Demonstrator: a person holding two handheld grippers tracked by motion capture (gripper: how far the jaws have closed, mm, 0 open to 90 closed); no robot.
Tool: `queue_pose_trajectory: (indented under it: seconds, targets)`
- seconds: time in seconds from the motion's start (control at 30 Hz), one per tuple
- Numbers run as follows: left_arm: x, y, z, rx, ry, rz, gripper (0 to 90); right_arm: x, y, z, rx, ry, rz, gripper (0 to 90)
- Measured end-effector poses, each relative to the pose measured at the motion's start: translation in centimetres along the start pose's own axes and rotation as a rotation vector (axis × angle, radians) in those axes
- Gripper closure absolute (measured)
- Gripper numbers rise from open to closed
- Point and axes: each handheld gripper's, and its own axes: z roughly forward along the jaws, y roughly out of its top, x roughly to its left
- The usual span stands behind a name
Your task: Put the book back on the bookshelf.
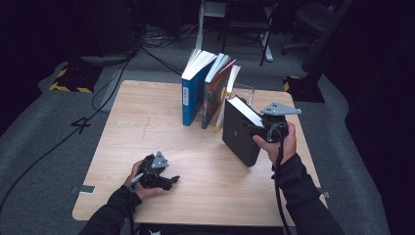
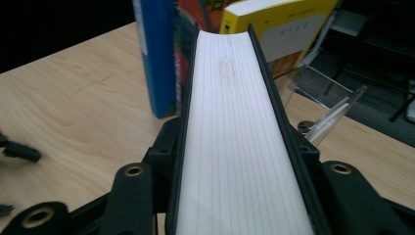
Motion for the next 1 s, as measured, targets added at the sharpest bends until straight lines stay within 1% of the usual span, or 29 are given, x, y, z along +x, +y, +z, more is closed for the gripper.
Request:
queue_pose_trajectory:
  seconds: [0.1, 0.17, 0.27, 0.3, 0.33, 0.37, 0.43, 0.5, 0.63, 0.67, 0.8, 0.87, 0.93, 0.97, 1.0]
  targets:
    - [0.0, 0.0, 0.0, 0.0, -0.004, 0.003, 21.8, -0.6, 0.0, 0.5, -0.008, -0.041, 0.006, 53.0]
    - [0.0, 0.0, 0.0, 0.0, -0.005, 0.006, 21.8, -1.1, -0.1, 0.8, -0.011, -0.063, 0.019, 53.1]
    - [0.0, 0.0, 0.0, 0.0, -0.006, 0.006, 21.7, -1.7, -0.1, 1.1, -0.006, -0.104, 0.018, 53.1]
    - [0.0, 0.0, 0.0, 0.0, -0.006, 0.006, 21.7, -1.9, -0.1, 1.2, -0.008, -0.118, 0.026, 53.1]
    - [0.0, 0.0, 0.0, 0.0, -0.007, 0.005, 21.7, -2.5, -0.1, 1.2, -0.02, -0.108, 0.059, 53.0]
    - [0.0, 0.0, 0.0, 0.0, -0.007, 0.005, 21.7, -2.7, -0.1, 1.2, -0.024, -0.108, 0.069, 53.1]
    - [0.0, 0.0, 0.1, 0.0, -0.007, 0.005, 21.7, -2.9, 0.0, 1.3, -0.024, -0.115, 0.07, 53.1]
    - [0.0, 0.0, 0.0, 0.0, -0.006, 0.007, 21.7, -3.2, 0.1, 1.6, -0.032, -0.114, 0.084, 53.0]
    - [-0.1, 0.0, 0.0, 0.0, -0.009, 0.008, 21.8, -3.3, 0.4, 1.9, -0.031, -0.129, 0.084, 53.0]
    - [-0.1, 0.0, 0.0, 0.0, -0.009, 0.008, 21.8, -3.4, 0.4, 2.0, -0.032, -0.139, 0.084, 53.0]
    - [-0.1, 0.0, 0.0, 0.001, -0.009, 0.009, 21.9, -4.2, 0.5, 2.0, -0.031, -0.162, 0.09, 53.0]
    - [-0.1, 0.0, 0.0, 0.003, -0.011, 0.009, 21.8, -4.7, 0.5, 2.0, -0.028, -0.159, 0.085, 53.0]
    - [-0.1, 0.0, 0.0, 0.002, -0.012, 0.008, 21.8, -4.8, 0.5, 2.0, -0.027, -0.158, 0.081, 53.0]
    - [-0.1, 0.0, 0.0, 0.001, -0.011, 0.009, 21.7, -5.0, 0.5, 2.2, -0.024, -0.147, 0.081, 53.1]
    - [-0.1, 0.0, 0.0, 0.001, -0.011, 0.009, 21.7, -5.0, 0.5, 2.2, -0.024, -0.147, 0.081, 53.1]
